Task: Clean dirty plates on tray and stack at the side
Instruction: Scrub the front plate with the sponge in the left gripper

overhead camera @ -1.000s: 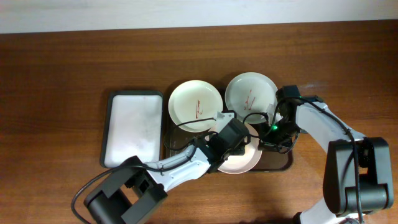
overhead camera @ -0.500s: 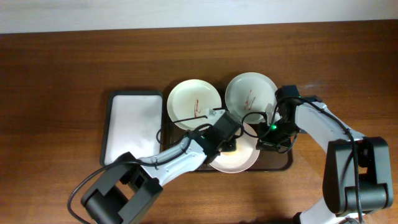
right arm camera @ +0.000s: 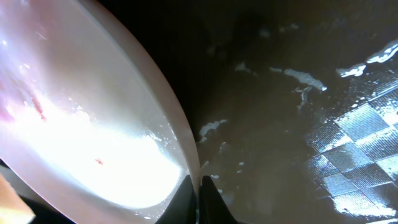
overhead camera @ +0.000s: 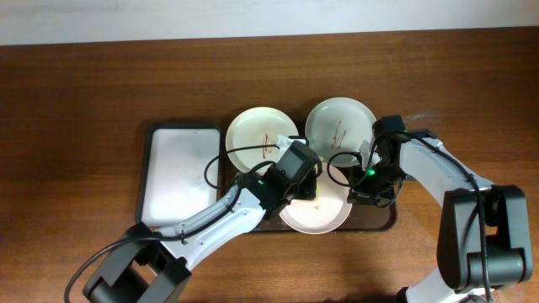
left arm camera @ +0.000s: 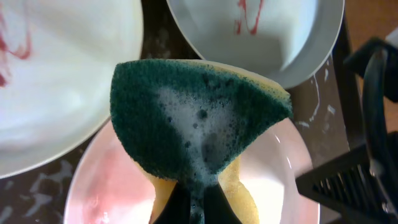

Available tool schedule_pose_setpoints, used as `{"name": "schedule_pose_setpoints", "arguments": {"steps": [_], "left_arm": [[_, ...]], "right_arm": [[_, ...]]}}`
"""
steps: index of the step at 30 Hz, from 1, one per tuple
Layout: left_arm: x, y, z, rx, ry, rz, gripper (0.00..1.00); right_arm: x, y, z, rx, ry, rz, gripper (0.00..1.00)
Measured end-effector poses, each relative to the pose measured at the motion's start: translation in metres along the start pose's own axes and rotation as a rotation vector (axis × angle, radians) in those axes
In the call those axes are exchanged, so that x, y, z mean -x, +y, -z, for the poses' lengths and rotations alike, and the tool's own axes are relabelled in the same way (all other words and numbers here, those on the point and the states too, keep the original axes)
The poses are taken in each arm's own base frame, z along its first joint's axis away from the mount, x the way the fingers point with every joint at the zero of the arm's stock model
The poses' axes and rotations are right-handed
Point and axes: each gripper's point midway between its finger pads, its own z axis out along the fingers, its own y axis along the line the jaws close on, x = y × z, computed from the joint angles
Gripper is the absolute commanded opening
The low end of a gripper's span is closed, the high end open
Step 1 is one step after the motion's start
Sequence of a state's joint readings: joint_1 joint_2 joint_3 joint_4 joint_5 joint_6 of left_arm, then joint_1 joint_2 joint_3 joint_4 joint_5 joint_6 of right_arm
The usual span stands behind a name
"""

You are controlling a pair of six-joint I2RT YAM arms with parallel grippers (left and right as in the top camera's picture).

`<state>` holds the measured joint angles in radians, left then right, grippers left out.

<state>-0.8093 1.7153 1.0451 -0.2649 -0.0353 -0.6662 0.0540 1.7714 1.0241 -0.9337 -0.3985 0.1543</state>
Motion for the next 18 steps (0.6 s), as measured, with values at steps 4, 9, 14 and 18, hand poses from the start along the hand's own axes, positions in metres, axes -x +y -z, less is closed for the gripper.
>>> {"name": "schedule_pose_setpoints", "arguments": {"steps": [4, 9, 14, 18], "left_arm": [[-0.009, -0.005, -0.005, -0.017, 0.033, 0.008, 0.00], [-0.038, -0.022, -0.025, -0.049, 0.096, 0.005, 0.00], [-0.055, -0.029, -0.030, -0.044, 0.128, -0.019, 0.00], [-0.052, -0.016, -0.030, 0.029, 0.109, -0.016, 0.00]], "right_arm": [[0.000, 0.000, 0.000, 0.000, 0.000, 0.001, 0.04], [0.000, 0.000, 0.000, -0.001, 0.000, 0.000, 0.04], [0.000, -0.001, 0.000, -0.008, 0.000, -0.001, 0.03], [0.000, -0.001, 0.000, -0.004, 0.000, 0.000, 0.04]]}}
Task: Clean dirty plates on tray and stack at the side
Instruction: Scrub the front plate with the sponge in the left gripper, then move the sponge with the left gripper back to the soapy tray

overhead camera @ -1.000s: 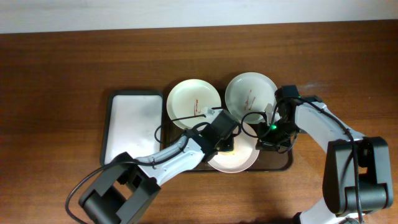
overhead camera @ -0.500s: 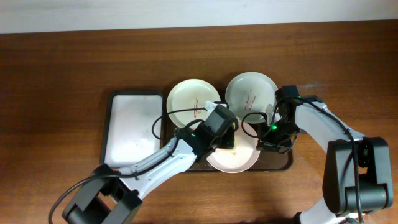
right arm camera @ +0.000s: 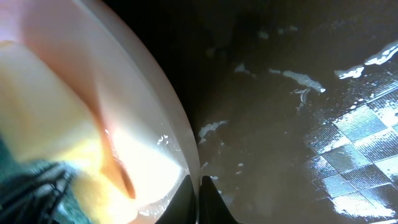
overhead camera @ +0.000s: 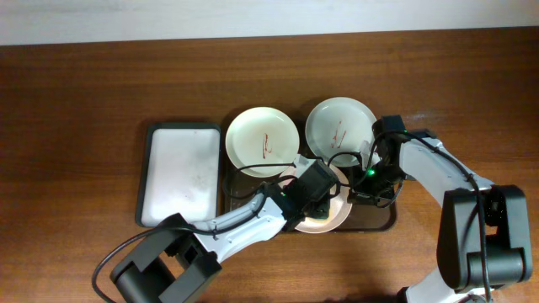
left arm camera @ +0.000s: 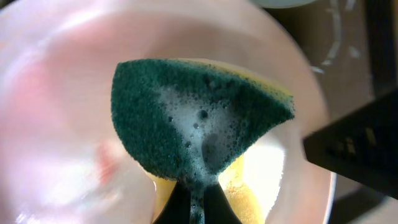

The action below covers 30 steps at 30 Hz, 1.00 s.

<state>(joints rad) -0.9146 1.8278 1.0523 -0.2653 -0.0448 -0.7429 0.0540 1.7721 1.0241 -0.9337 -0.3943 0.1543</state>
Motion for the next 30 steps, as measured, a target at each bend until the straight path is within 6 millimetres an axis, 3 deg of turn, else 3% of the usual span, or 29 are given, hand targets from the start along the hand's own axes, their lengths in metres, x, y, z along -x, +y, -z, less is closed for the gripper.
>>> {"name": "schedule_pose_setpoints", "arguments": {"steps": [9, 14, 18, 22, 25, 30], "left_arm": [[0.020, 0.047, 0.001, 0.130, -0.030, 0.050, 0.00], [0.018, 0.051, 0.007, 0.137, -0.010, -0.005, 0.00], [0.019, 0.052, 0.027, 0.132, 0.004, -0.018, 0.00], [0.036, 0.066, 0.062, 0.138, -0.031, 0.021, 0.00], [0.041, 0.093, 0.082, 0.184, -0.022, 0.078, 0.00], [0.044, 0.137, 0.094, 0.263, 0.012, 0.153, 0.00]], "right_arm": [[0.000, 0.000, 0.000, 0.000, -0.001, 0.001, 0.04], [0.000, 0.000, 0.000, 0.001, -0.001, 0.001, 0.04], [0.000, 0.000, 0.000, -0.001, 0.000, 0.001, 0.05], [0.000, -0.003, 0.000, -0.017, -0.001, 0.004, 0.23], [0.000, -0.005, 0.000, -0.027, -0.003, 0.002, 0.26], [0.002, -0.005, 0.000, -0.029, -0.011, 0.004, 0.28]]}}
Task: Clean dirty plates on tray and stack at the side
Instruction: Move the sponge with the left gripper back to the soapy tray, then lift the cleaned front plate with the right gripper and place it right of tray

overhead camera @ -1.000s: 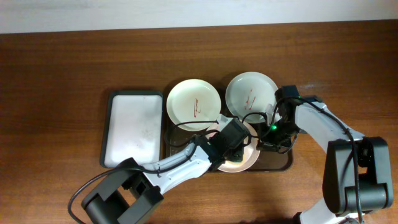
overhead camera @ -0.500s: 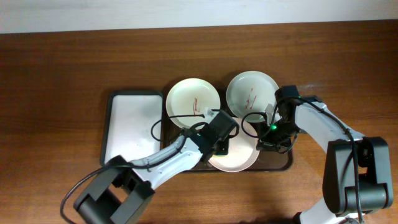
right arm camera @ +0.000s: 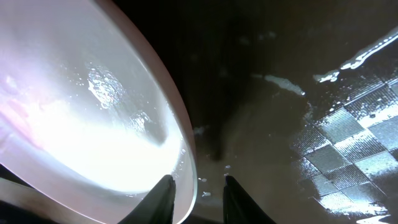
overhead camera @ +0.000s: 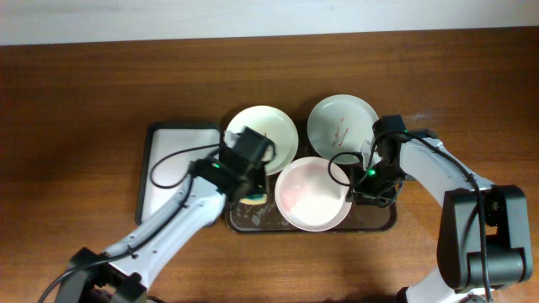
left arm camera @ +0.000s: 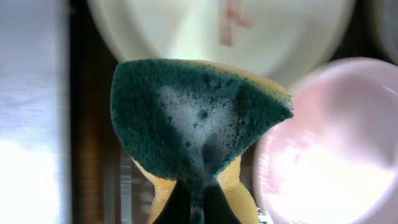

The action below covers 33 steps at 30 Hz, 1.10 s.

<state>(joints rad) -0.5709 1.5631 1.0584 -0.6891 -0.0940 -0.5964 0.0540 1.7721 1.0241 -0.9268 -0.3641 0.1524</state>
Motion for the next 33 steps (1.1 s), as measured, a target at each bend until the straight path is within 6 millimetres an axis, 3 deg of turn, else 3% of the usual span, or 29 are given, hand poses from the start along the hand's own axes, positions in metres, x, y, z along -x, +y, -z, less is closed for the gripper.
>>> {"name": "schedule_pose_setpoints", "arguments": {"steps": [12, 15, 18, 24, 25, 28, 29, 30, 33], "left_arm": [[0.032, 0.105, -0.002, 0.132, 0.016, 0.076, 0.00], [0.037, 0.124, -0.002, 0.151, 0.017, 0.058, 0.00], [0.040, 0.128, -0.012, 0.148, 0.024, 0.041, 0.00], [0.026, 0.128, -0.048, 0.139, 0.119, -0.005, 0.00], [0.026, 0.128, -0.050, 0.139, 0.122, -0.010, 0.03], [0.024, 0.129, -0.057, 0.141, 0.134, -0.024, 0.61], [0.024, 0.129, -0.058, 0.141, 0.134, -0.028, 0.74], [0.024, 0.129, -0.058, 0.140, 0.133, -0.033, 0.80], [0.025, 0.130, -0.058, 0.145, 0.133, -0.035, 0.82]], "right_arm": [[0.010, -0.001, -0.009, 0.008, -0.058, 0.027, 0.28], [0.013, 0.007, -0.014, 0.013, -0.082, 0.070, 0.12], [0.014, 0.011, -0.016, 0.012, -0.088, 0.084, 0.04], [0.012, 0.013, -0.018, 0.012, -0.084, 0.095, 0.04], [0.012, 0.013, -0.018, 0.011, -0.083, 0.095, 0.04], [0.009, 0.012, -0.018, 0.003, -0.071, 0.089, 0.04], [0.007, 0.011, -0.018, -0.002, -0.063, 0.085, 0.04], [0.004, 0.009, -0.017, -0.013, -0.053, 0.080, 0.04], [0.003, 0.006, -0.008, -0.047, -0.060, 0.076, 0.04]]}}
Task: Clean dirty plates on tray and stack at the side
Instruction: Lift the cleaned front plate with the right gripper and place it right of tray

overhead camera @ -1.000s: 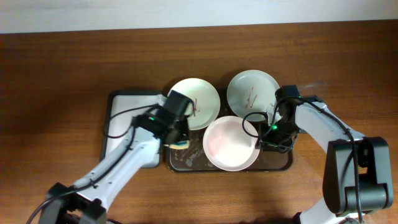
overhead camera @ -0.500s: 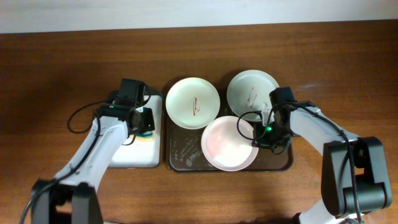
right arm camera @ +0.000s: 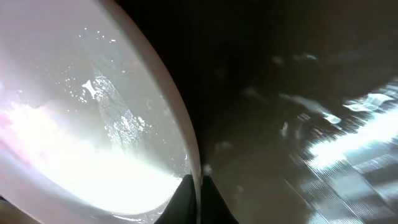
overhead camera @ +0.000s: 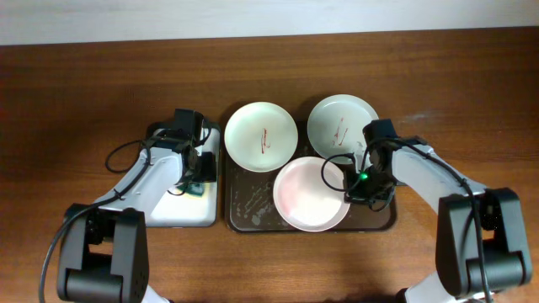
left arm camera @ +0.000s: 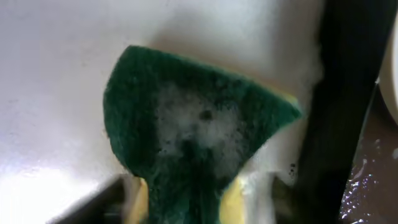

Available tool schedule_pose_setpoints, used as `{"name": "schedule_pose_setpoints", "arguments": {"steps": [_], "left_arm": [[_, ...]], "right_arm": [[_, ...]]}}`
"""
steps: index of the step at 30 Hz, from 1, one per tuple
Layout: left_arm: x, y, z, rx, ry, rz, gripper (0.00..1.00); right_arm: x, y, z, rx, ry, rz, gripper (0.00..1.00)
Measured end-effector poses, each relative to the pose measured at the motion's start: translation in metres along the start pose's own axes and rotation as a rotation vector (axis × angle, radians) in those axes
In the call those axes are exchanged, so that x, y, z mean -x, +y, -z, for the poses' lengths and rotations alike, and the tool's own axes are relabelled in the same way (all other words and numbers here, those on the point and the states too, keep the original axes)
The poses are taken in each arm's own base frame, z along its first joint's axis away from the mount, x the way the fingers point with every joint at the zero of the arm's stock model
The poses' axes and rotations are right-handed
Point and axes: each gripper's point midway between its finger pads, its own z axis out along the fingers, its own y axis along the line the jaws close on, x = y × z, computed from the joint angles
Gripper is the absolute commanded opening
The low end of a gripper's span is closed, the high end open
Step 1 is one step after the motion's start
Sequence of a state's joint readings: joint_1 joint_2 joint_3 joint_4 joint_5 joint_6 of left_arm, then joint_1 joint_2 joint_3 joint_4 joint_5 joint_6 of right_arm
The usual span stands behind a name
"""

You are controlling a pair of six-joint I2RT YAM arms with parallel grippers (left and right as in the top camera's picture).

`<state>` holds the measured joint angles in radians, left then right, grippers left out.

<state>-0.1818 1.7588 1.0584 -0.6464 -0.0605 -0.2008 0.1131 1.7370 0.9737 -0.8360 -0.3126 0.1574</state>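
The wet pink plate [overhead camera: 307,194] lies at the front of the dark tray [overhead camera: 244,210]. My right gripper [overhead camera: 358,181] is shut on its right rim, and in the right wrist view the fingers [right arm camera: 186,193] pinch the plate [right arm camera: 81,124] edge. Behind it sit a cream plate [overhead camera: 261,137] and a white plate [overhead camera: 339,124], both with red marks. The green-and-yellow soapy sponge [overhead camera: 195,187] rests on the white tray [overhead camera: 164,206]. My left gripper [left arm camera: 199,208] stands over the sponge [left arm camera: 193,137], open, its blurred fingers apart on either side.
The white tray [left arm camera: 62,62] lies directly left of the dark tray, their edges side by side. Soapy water streaks the dark tray's floor [right arm camera: 298,143]. Brown table [overhead camera: 84,84] surrounds both trays.
My left gripper has moved left from the dark tray's left end to the white tray and opened, leaving the sponge lying there. My right gripper, then open round the pink plate's rim, has shut on it.
At first my left gripper held the sponge over the pink plate while the right one pinched its rim. Then the sponge was down on the pink plate. Later the sponge hung left of the plate and the right gripper was open. Now the sponge lies on the white tray.
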Motion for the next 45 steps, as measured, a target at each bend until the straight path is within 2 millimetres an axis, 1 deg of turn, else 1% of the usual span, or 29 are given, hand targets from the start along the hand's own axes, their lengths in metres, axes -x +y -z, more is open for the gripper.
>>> {"name": "schedule_pose_setpoints", "arguments": {"steps": [1, 2, 5, 7, 10, 13, 16, 18, 19, 20, 21, 23, 25, 27, 31, 34, 37, 38, 39, 40, 41, 42, 45], "left_arm": [[0.000, 0.000, 0.000, 0.001, 0.000, 0.000, 0.87], [0.000, 0.001, 0.000, 0.004, -0.001, 0.000, 0.89], [0.002, 0.000, 0.000, 0.002, -0.010, -0.002, 0.91], [0.007, 0.000, 0.000, 0.000, -0.030, -0.001, 0.91], [0.013, -0.001, -0.002, -0.001, -0.051, 0.000, 0.91], [0.016, 0.000, -0.009, 0.005, -0.056, 0.002, 0.92], [0.019, 0.001, -0.019, 0.010, -0.058, 0.009, 0.91], [0.020, 0.001, -0.022, 0.010, -0.061, 0.010, 0.84], [0.022, 0.001, -0.023, 0.008, -0.068, 0.012, 0.76], [0.024, 0.000, -0.022, 0.006, -0.077, 0.009, 0.49], [0.027, -0.001, -0.022, 0.003, -0.088, 0.013, 0.37], [0.028, -0.001, -0.022, 0.002, -0.092, 0.012, 0.21], [0.030, -0.001, -0.022, 0.001, -0.099, 0.014, 0.00], [0.031, -0.002, -0.022, -0.001, -0.103, 0.013, 0.00], [0.031, -0.002, -0.022, -0.001, -0.103, 0.011, 0.00], [0.031, -0.002, -0.022, -0.001, -0.103, 0.011, 0.00], [0.031, -0.002, -0.021, -0.001, -0.103, 0.011, 0.00], [0.031, -0.002, -0.021, -0.001, -0.103, 0.011, 0.31], [0.032, -0.002, -0.020, -0.001, -0.102, 0.011, 0.67], [0.031, -0.002, -0.020, 0.001, -0.099, 0.008, 0.78], [0.031, -0.002, -0.019, 0.002, -0.094, 0.007, 0.81], [0.030, -0.001, -0.018, 0.004, -0.083, 0.008, 0.88], [0.017, 0.000, -0.018, 0.010, -0.027, 0.007, 0.90]], "right_arm": [[0.001, 0.000, 0.003, -0.004, -0.010, 0.004, 0.04], [0.006, 0.001, 0.015, -0.019, -0.050, 0.016, 0.04], [0.015, 0.002, 0.038, -0.052, -0.140, 0.042, 0.04], [0.022, 0.003, 0.056, -0.077, -0.208, 0.056, 0.04], [0.027, -0.003, 0.078, -0.153, -0.295, 0.071, 0.04], [0.030, -0.008, 0.094, -0.256, -0.365, 0.097, 0.04], [0.034, -0.006, 0.105, -0.356, -0.426, 0.139, 0.04], [0.034, -0.003, 0.111, -0.424, -0.455, 0.168, 0.04], [0.034, -0.001, 0.111, -0.445, -0.463, 0.178, 0.04], [0.035, 0.002, 0.113, -0.475, -0.477, 0.194, 0.04], [0.036, 0.008, 0.115, -0.506, -0.500, 0.214, 0.04], [0.038, 0.015, 0.118, -0.542, -0.529, 0.242, 0.04], [0.038, 0.022, 0.121, -0.579, -0.553, 0.271, 0.04], [0.039, 0.032, 0.127, -0.622, -0.588, 0.310, 0.04], [0.041, 0.047, 0.138, -0.679, -0.650, 0.352, 0.04], [0.042, 0.052, 0.143, -0.699, -0.673, 0.365, 0.04], [0.043, 0.052, 0.147, -0.717, -0.687, 0.362, 0.04], [0.043, 0.052, 0.148, -0.722, -0.690, 0.360, 0.04], [0.044, 0.052, 0.149, -0.723, -0.692, 0.358, 0.04], [0.044, 0.052, 0.150, -0.725, -0.695, 0.357, 0.04], [0.045, 0.053, 0.152, -0.725, -0.700, 0.356, 0.04], [0.046, 0.055, 0.155, -0.721, -0.708, 0.355, 0.04], [0.050, 0.062, 0.165, -0.706, -0.738, 0.347, 0.04]]}}
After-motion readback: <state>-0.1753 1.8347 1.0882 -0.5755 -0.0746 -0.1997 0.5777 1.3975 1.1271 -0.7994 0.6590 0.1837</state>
